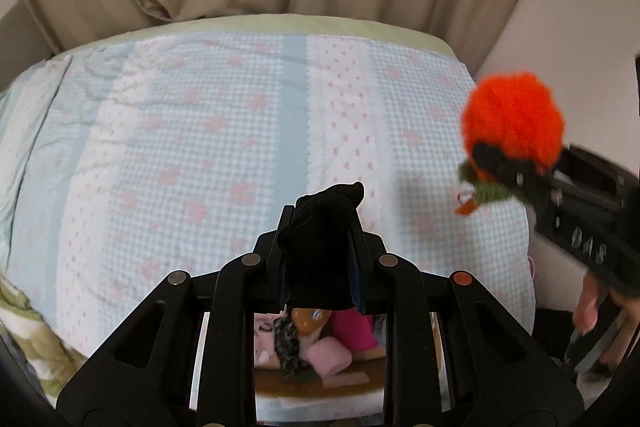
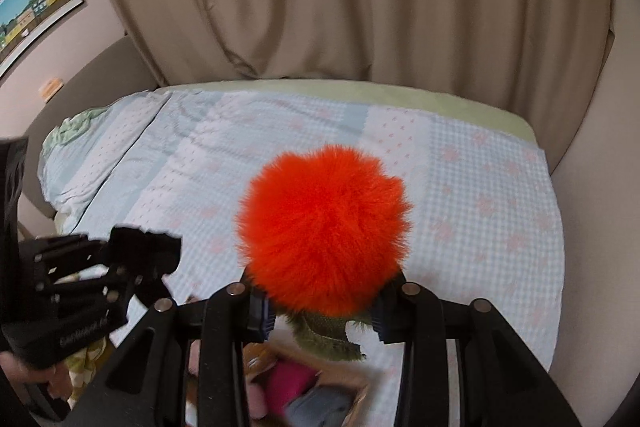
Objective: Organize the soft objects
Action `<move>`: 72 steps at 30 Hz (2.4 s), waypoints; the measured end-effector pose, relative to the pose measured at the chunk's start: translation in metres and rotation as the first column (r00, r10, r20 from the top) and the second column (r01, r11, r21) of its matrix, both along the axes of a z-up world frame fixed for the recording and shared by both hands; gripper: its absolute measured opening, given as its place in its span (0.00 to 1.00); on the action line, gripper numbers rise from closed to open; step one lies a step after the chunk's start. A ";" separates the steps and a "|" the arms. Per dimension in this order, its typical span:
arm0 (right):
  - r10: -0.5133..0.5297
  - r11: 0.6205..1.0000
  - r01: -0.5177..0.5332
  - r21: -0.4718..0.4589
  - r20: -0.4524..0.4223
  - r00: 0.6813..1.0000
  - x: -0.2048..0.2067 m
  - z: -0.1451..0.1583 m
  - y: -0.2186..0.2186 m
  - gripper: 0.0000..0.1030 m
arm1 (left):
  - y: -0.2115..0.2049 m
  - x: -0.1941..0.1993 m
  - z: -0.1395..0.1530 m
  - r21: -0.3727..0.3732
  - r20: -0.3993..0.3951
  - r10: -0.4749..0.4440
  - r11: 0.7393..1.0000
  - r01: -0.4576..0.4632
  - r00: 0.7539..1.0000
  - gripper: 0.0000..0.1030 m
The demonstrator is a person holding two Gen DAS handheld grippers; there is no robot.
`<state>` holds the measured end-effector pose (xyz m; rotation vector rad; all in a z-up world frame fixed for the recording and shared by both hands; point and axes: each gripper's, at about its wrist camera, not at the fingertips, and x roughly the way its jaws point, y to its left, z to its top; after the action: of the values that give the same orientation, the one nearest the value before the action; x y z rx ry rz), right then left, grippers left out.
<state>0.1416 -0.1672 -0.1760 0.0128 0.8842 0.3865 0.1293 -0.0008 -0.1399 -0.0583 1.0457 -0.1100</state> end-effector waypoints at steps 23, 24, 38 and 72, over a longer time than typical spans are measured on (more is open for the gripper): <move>-0.155 0.988 0.155 -0.015 -0.193 0.969 -0.128 -0.078 0.074 0.33 | 0.078 -0.111 -0.082 -0.021 -0.156 -0.091 0.996 0.089 0.984 0.20; -0.161 0.987 0.161 -0.016 -0.199 0.967 -0.132 -0.081 0.073 0.33 | 0.078 -0.111 -0.087 -0.024 -0.162 -0.092 0.996 0.090 0.982 0.20; -0.185 0.983 0.171 -0.074 -0.301 0.936 -0.121 -0.174 0.066 0.33 | 0.068 -0.082 -0.185 -0.004 -0.269 -0.100 0.995 0.102 0.958 0.20; -0.050 0.996 0.029 -0.081 -0.265 0.963 -0.117 -0.178 0.063 1.00 | 0.057 -0.063 -0.178 0.056 -0.255 -0.051 0.996 0.067 0.966 1.00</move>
<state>0.0243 -0.1037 -0.3542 0.0119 1.1632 0.3174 0.0666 0.0561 -0.3182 0.0178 1.3063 -0.1248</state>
